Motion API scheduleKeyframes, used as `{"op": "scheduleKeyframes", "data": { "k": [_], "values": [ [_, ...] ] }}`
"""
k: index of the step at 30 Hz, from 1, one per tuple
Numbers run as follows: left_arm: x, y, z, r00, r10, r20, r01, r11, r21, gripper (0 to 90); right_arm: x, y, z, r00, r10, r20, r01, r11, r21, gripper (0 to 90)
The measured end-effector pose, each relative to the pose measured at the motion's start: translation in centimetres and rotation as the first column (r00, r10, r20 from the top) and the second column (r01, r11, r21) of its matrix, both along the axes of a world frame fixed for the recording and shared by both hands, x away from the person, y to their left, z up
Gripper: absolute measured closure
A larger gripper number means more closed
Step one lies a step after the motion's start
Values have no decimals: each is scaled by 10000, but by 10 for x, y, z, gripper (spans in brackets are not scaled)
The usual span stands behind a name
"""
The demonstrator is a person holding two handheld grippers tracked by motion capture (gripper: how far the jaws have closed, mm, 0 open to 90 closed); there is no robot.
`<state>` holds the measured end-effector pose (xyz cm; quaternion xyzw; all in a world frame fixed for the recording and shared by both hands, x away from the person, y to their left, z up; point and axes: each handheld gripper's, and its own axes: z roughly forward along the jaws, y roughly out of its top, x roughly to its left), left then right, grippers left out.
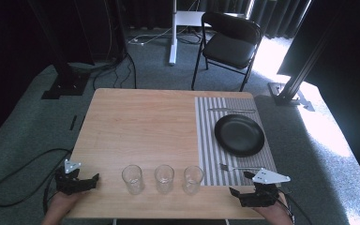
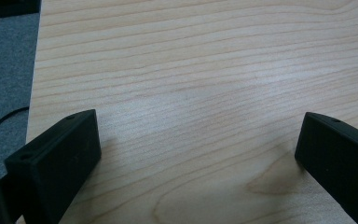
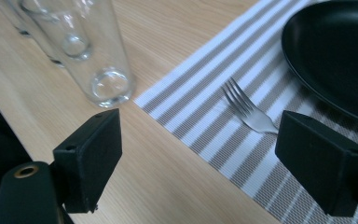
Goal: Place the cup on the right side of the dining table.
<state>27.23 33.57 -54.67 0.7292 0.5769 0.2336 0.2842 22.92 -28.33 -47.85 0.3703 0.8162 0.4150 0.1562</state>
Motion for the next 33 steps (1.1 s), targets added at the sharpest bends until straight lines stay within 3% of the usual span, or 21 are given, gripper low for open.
{"op": "scheduleKeyframes", "data": {
  "k": [14, 24, 33],
  "values": [
    [0, 0, 0, 10000, -2, 0, 2, 10000, 0, 5, -2, 23, 23, 9943, 900, 579, -913, 9956, 211, 141],
    [0, 0, 0, 10000, 0, 0, 0, 10000, -4, 5, 2, 36, 32, 9882, 1347, 725, -1374, 9899, 338, 141],
    [0, 0, 0, 10000, -1, -2, 1, 10000, 0, 5, 7, 52, 40, 9776, 1959, 768, -1995, 9790, 417, 141]
  ]
}}
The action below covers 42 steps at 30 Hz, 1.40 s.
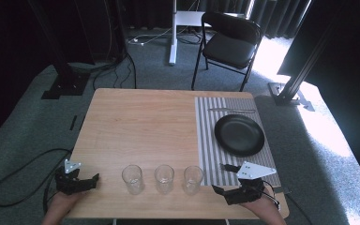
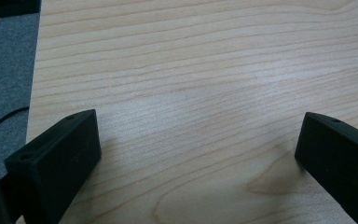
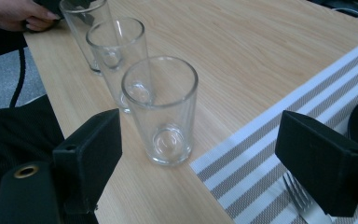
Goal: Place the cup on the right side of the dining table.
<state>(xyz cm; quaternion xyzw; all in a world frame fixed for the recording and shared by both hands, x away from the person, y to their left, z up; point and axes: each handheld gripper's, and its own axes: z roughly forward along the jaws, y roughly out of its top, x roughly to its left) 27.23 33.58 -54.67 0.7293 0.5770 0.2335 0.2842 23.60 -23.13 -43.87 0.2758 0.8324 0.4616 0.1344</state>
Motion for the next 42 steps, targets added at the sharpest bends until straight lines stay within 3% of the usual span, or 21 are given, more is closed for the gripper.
{"op": "scheduleKeyframes", "data": {
  "k": [10, 42],
  "values": [
    [0, 0, 0, 10000, -1, 0, 1, 10000, -3, 5, 2, 12, 6, 9991, 427, 42, -427, 9990, 113, 141],
    [0, 0, 0, 10000, -16, 5, 16, 10000, 12, 5, 23, 76, 5, 9853, 1688, -273, -1696, 9850, -324, 142]
  ]
}}
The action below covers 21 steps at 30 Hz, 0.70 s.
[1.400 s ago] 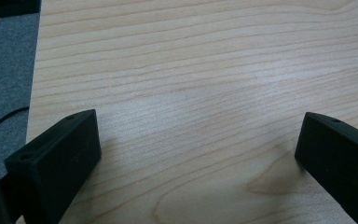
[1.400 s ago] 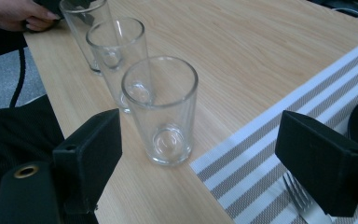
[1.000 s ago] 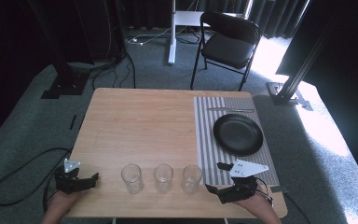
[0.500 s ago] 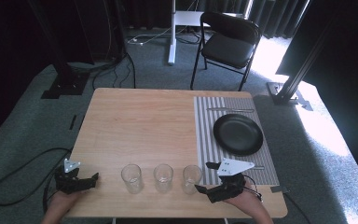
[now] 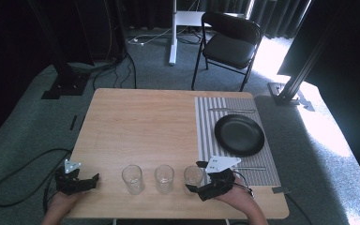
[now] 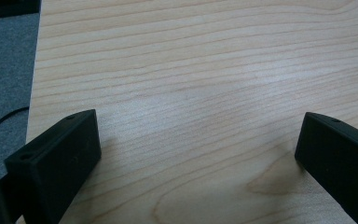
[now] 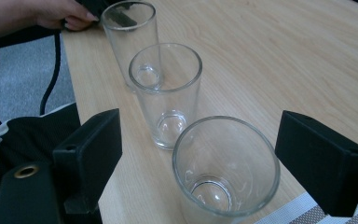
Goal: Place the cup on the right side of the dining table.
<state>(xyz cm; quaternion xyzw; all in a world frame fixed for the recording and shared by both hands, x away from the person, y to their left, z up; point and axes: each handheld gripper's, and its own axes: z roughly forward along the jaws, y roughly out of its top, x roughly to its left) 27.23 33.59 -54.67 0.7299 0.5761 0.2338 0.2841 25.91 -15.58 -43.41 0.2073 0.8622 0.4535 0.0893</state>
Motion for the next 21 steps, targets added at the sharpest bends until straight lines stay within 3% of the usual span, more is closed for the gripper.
{"op": "scheduleKeyframes", "data": {
  "k": [11, 21],
  "values": [
    [0, 0, 0, 10000, 2, 1, -2, 10000, 0, 5, 5, 17, 3, 9996, 285, -16, -285, 9992, -263, 142],
    [0, 0, 0, 10000, 2, 1, -2, 10000, 1, 5, 10, 38, 5, 9987, 490, -163, -502, 9954, -819, 142]
  ]
}}
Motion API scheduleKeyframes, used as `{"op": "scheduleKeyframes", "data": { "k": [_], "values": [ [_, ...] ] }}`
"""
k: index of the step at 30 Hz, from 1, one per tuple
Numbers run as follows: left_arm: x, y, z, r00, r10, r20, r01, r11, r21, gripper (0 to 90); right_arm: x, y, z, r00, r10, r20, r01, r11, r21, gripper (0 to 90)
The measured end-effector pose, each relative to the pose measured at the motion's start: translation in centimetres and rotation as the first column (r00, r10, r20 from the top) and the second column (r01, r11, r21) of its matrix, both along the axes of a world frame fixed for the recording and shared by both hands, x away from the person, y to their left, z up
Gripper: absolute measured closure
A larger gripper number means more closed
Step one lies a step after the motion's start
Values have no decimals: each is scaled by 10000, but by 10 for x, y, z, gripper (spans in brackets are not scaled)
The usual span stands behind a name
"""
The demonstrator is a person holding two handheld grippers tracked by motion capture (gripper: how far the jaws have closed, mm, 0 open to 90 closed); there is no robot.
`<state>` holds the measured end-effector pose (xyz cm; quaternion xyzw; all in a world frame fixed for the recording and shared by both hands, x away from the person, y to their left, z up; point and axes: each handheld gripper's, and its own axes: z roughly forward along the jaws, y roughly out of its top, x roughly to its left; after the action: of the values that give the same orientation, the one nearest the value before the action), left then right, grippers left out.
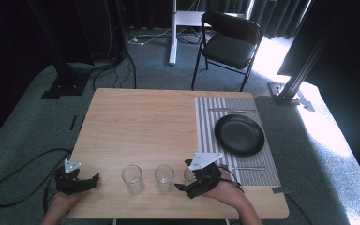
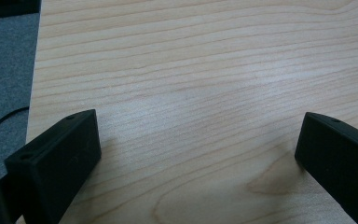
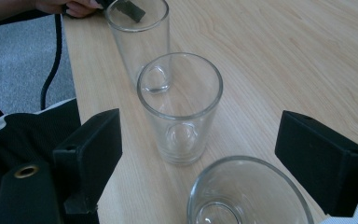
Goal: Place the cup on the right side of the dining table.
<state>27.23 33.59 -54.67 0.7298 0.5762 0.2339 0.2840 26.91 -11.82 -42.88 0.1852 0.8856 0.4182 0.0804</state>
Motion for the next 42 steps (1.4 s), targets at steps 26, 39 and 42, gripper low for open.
{"op": "scheduleKeyframes", "data": {
  "k": [26, 39, 42],
  "values": [
    [0, 0, 0, 10000, 5, 6, -5, 10000, -6, 5, 17, 40, -1, 9950, 801, -602, -864, 9903, -1091, 142],
    [0, 0, 0, 10000, 0, -5, 0, 10000, -2, 5, 23, 57, -3, 9922, 1016, -728, -1136, 9759, -1865, 142],
    [0, 0, 0, 10000, -9, -20, 9, 10000, 5, 4, 25, 61, -3, 9912, 1074, -774, -1207, 9735, -1945, 142]
  ]
}}
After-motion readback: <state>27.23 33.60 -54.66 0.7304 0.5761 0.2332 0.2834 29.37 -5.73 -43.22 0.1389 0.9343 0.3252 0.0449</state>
